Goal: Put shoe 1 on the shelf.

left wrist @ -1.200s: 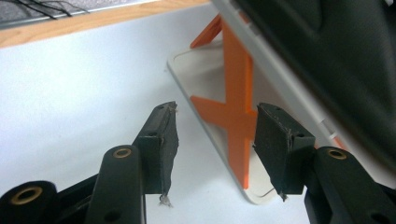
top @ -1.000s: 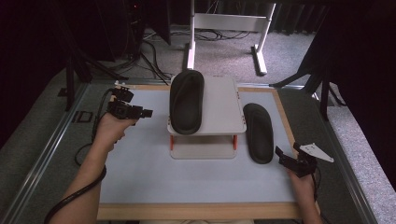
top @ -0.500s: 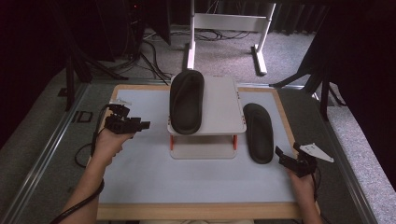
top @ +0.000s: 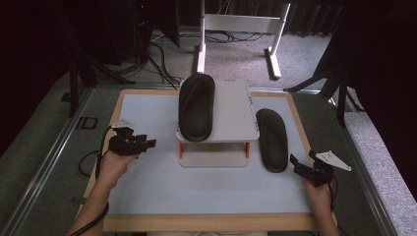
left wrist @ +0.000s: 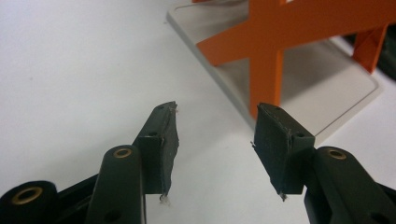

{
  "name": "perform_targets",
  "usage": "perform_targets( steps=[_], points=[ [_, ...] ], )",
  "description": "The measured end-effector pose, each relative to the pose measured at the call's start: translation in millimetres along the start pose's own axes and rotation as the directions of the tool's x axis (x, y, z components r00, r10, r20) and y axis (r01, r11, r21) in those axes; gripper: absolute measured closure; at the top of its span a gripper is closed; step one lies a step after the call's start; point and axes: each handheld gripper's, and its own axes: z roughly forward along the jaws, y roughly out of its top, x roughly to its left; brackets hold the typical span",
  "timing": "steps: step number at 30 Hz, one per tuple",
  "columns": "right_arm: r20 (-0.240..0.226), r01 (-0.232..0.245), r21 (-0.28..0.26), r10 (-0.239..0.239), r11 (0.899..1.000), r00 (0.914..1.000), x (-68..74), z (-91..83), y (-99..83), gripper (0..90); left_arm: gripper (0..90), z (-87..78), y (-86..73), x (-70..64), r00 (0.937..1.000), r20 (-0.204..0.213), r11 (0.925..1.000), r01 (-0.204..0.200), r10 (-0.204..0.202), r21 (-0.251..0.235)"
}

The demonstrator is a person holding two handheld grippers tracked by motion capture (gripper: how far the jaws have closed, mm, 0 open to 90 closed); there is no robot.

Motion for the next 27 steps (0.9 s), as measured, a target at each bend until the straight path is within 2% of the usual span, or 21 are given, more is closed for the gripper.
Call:
perform_targets(
  steps=[5, 7, 11, 19, 23, 25, 26, 27],
  points=[
    [0.001, 0.0, 0.002, 0.0, 1.0, 1.0, 0.1, 0.2, 0.1, 17.5, 48.7, -1.1, -13.0, 0.3, 0.9999, -0.013, 0.9998, -0.006, 0.005, -0.018],
    [0.001, 0.001, 0.001, -0.001, 1.0, 1.0, 0.1, 0.0, 0.0, 17.5, 48.6, -1.3, -23.3, 2.4, 0.9993, -0.038, 0.9998, -0.009, 0.009, -0.018],
    [0.001, 0.0, 0.002, 0.0, 1.0, 1.0, 0.0, 0.2, 0.1, 17.5, 47.5, -3.0, -36.7, 7.3, 0.9978, -0.064, 0.9994, 0.016, -0.018, -0.031],
    [0.003, 0.001, 0.005, -0.001, 1.0, 1.0, 0.3, 0.5, 0.2, 17.5, 38.0, -5.9, -54.4, 10.0, 0.9944, -0.102, 0.9962, 0.019, -0.027, -0.085],
    [0.003, 0.003, 0.006, -0.003, 1.0, 1.0, 0.2, 0.6, 0.2, 17.5, 30.1, -7.0, -61.1, 8.7, 0.9889, -0.148, 0.9912, -0.007, -0.013, -0.132],
    [0.003, 0.002, 0.006, -0.002, 1.0, 1.0, 0.1, 0.6, 0.2, 17.5, 23.7, -6.7, -63.5, 8.7, 0.9838, -0.178, 0.989, -0.005, -0.022, -0.148],
    [0.002, 0.001, 0.006, -0.001, 1.0, 1.0, 0.1, 0.7, 0.2, 17.5, 17.4, -7.2, -65.5, 8.5, 0.9815, -0.19, 0.9861, -0.011, -0.021, -0.166],
    [0.002, 0.001, 0.007, -0.001, 1.0, 1.0, 0.2, 0.7, 0.2, 17.6, 14.4, -7.6, -67.1, 7.7, 0.9764, -0.215, 0.9839, -0.017, -0.022, -0.178]
  ],
)
